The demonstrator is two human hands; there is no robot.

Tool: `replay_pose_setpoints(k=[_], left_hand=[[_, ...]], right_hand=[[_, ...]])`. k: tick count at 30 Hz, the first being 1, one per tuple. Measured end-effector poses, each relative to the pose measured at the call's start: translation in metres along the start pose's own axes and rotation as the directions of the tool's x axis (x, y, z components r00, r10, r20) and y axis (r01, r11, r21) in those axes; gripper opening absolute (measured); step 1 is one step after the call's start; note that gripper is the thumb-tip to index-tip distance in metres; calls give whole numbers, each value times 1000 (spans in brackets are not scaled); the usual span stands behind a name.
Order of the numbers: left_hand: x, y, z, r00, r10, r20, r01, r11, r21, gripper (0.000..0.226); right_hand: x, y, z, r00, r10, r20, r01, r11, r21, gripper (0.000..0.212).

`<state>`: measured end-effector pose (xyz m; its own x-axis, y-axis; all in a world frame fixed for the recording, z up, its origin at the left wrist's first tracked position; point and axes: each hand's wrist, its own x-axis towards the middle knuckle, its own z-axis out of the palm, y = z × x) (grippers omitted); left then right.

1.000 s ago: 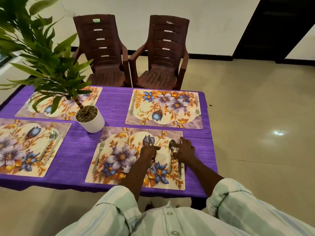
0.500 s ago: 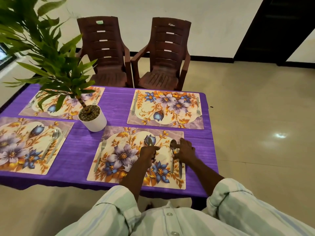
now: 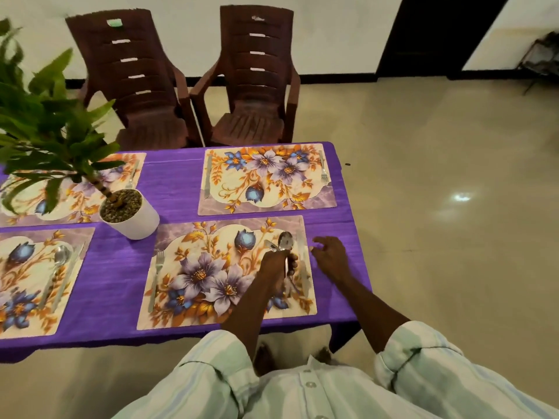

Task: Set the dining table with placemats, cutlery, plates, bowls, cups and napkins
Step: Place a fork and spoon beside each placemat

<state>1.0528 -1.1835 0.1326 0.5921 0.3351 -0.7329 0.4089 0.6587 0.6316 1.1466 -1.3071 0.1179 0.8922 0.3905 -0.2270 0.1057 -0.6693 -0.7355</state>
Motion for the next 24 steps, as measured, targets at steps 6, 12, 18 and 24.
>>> replay_pose_setpoints(k=[6,12,18,24], left_hand=[[-7,-8,58,987,-22,157,28,999,-31,35],[9,-22,146,994,-37,104,64,962,-266,21],[36,-65,270,995,-104,-6,103,988,-115,17],[55,-70,360,990,-136,-38,140,978,156,22]], right_hand=[[3,21,-36,985,164,-45,-149,960,238,14],[21,73,-96,974,227,20,-215,883,417,15],[52,150,-201,944,304,131,-324,769,551,9],[90,190,-286,936,298,185,-349,732,585,16]])
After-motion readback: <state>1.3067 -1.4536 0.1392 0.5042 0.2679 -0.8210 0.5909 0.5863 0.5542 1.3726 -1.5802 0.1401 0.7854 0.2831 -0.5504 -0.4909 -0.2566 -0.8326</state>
